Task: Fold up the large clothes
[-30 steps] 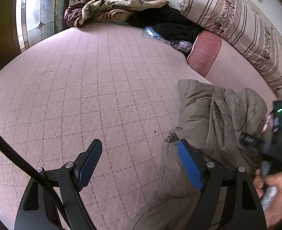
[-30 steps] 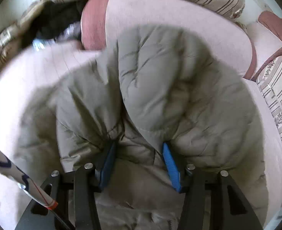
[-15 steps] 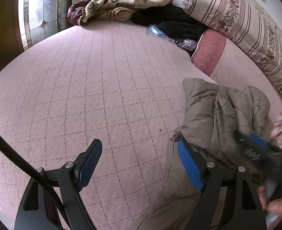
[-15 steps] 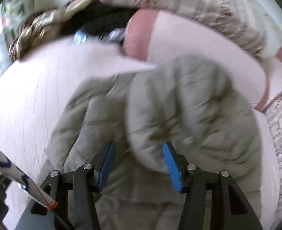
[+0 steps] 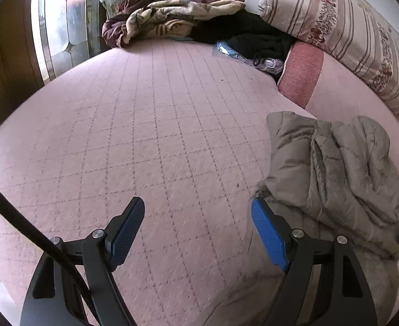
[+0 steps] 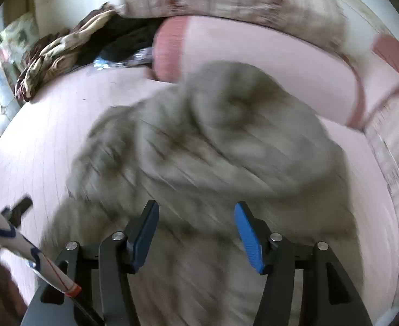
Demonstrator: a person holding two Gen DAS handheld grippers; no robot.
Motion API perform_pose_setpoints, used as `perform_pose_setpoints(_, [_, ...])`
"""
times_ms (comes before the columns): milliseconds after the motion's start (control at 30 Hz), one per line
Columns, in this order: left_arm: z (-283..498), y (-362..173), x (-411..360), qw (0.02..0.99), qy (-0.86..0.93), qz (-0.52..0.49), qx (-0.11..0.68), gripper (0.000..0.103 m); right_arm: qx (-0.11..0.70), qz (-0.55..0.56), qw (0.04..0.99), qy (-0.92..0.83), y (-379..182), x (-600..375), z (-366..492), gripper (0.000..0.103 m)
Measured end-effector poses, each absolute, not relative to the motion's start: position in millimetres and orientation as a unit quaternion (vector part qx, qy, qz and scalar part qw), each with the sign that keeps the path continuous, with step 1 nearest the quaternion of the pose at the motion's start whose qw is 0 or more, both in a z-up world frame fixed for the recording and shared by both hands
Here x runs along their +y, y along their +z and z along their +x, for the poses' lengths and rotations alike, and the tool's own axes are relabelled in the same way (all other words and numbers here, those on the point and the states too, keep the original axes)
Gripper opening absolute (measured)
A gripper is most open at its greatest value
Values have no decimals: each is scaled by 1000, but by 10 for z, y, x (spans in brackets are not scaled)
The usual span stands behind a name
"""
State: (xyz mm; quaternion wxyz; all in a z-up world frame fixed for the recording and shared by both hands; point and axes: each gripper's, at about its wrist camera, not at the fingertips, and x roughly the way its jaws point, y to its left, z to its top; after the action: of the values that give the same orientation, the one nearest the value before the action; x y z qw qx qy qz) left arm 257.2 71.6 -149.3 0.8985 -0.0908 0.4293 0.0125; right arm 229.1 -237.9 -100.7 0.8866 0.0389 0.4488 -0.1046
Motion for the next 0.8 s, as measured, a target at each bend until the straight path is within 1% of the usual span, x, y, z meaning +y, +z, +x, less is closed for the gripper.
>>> perform_pose_setpoints(67, [2441, -1494, 694, 900, 6, -84, 427, 80, 452, 54, 882, -121, -973, -2682, 1875, 64])
perform_pose_setpoints(133, [2272, -1492, 665, 905, -5, -73, 420, 80, 451, 70, 878, -145, -951, -3011, 1477, 68])
perform_pose_setpoints(233, [2044, -1494, 635, 905, -18, -56, 420, 80, 447, 105, 868, -190, -965, -3608, 858, 72])
perform_pose_setpoints(267, [1952, -1497, 655, 903, -28, -58, 425, 80, 445, 122, 863, -207, -1000, -3840, 631, 72])
perform_pose_setpoints(333, [1793, -1489, 713, 896, -49, -62, 436, 80, 440, 152, 854, -230, -1060, -4179, 319, 77])
perform_pose_setpoints(433, [1661, -1465, 779, 889, -74, -47, 450, 80, 444, 201, 835, -255, -1291, -4639, -135, 77])
perform_pose_setpoints(600, [1619, -1504, 984, 859, -107, -63, 497, 80, 444, 286, 815, -238, -1740, -4998, -381, 77])
perform_pose_setpoints(800, [1712, -1819, 1188, 811, -135, -137, 552, 80, 420, 396, 797, -177, -2195, -5075, -434, 78])
